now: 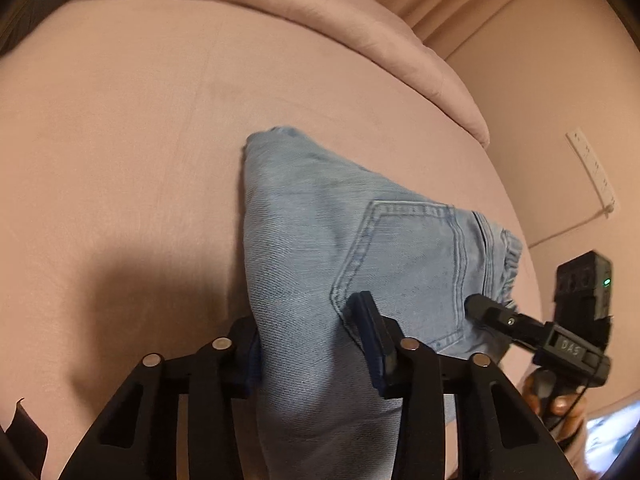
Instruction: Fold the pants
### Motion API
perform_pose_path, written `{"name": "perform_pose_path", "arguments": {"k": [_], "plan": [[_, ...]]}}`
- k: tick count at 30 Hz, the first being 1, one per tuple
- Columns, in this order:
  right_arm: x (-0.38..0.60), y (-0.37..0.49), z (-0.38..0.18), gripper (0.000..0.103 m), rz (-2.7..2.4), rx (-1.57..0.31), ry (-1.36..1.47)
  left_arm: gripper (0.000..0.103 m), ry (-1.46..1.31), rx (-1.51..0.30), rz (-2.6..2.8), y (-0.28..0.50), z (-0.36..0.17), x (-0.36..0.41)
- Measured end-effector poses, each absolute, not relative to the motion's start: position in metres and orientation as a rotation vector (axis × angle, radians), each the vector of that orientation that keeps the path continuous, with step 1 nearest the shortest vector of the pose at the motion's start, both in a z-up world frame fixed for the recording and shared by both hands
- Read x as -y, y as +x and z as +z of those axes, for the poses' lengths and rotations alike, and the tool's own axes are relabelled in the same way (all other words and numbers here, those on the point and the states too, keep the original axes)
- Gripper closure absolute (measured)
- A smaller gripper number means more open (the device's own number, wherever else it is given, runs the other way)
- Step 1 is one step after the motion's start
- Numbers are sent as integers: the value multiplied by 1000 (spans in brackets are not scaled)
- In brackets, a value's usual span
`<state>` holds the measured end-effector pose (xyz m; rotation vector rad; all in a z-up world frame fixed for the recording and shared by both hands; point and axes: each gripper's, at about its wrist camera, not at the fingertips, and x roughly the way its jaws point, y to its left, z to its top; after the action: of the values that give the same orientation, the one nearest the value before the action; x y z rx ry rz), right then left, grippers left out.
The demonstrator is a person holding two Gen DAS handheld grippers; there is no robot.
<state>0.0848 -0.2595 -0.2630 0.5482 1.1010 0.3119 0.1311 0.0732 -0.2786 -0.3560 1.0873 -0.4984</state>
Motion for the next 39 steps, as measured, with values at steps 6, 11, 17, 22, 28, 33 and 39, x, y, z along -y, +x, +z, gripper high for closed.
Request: {"name": "perform_pose_path", "arguments": {"k": [6,11,17,22,28,33,39], "plan": [[257,79,-242,61,345,-1027,516,72,-265,-1036,-486,123,-264,-64],[251,77,-229,63,379,-983,511,72,-264,-1021,-487,121,-259,-65],[247,80,-228,63,400,-993,490,72,-284,-1034,-467,126,-264,-71],[257,86,-250,48,363,-1088,528,72,-319,-1063,-463,134,-276,-77],[276,77,-264,32,353,-1149,609,59,-357,-1107,-474,142,-287,-84],[262,82,-278,41,439,-1183,676,65,-441,-1136,-511,149,-295,-89],[236,81,-260,67,425,-1119,536,83,-384,-1072,-503,140,-277,-79]]}}
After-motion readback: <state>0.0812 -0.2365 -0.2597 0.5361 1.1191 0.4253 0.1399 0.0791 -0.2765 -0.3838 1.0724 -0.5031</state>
